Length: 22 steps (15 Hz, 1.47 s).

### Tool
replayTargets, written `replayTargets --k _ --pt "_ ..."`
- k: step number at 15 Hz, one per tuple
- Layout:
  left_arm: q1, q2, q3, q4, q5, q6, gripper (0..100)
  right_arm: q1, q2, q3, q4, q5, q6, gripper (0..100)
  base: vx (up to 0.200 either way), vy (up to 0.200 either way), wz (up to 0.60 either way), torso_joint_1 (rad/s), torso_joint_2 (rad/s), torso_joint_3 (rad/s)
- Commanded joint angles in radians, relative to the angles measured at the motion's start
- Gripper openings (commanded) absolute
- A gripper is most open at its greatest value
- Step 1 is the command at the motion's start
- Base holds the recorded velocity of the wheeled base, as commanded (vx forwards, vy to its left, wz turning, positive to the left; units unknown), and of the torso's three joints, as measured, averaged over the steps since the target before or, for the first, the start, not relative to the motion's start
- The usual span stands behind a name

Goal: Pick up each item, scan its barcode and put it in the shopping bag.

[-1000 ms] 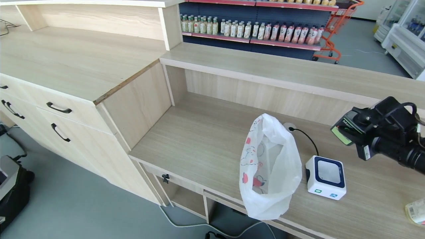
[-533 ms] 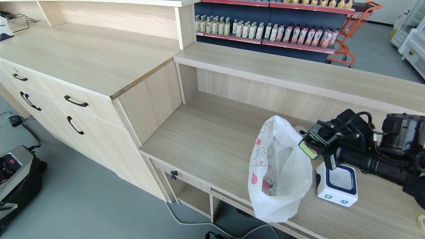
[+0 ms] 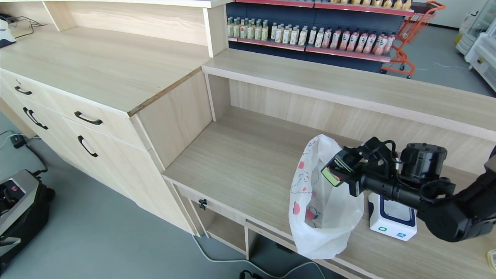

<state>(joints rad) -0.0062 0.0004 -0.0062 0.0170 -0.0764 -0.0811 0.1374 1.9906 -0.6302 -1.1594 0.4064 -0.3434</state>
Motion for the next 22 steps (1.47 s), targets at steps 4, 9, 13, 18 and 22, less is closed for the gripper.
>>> replayTargets --k 4,9,13,18,22 --pt "0.0 0.0 0.0 0.0 0.0 0.0 100 -0.006 0.082 0.004 -0.043 0.003 0.001 0 0.0 0.0 0.0 0.0 0.0 0.0" --pt "0.0 0.0 0.0 0.0 0.0 0.0 100 -0.006 0.129 0.012 -0.118 0.023 0.001 0 0.0 0.0 0.0 0.0 0.0 0.0" --pt "0.0 0.0 0.0 0.0 0.0 0.0 100 -0.012 0.142 0.026 -0.134 0.025 0.001 0 0.0 0.0 0.0 0.0 0.0 0.0" --pt "0.0 0.0 0.0 0.0 0.0 0.0 100 -0.025 0.162 0.037 -0.148 0.046 0.0 0 0.0 0.0 0.0 0.0 0.0 0.0" --pt "0.0 0.0 0.0 0.0 0.0 0.0 100 -0.025 0.16 0.055 -0.143 0.048 0.0 0 0.0 0.0 0.0 0.0 0.0 0.0"
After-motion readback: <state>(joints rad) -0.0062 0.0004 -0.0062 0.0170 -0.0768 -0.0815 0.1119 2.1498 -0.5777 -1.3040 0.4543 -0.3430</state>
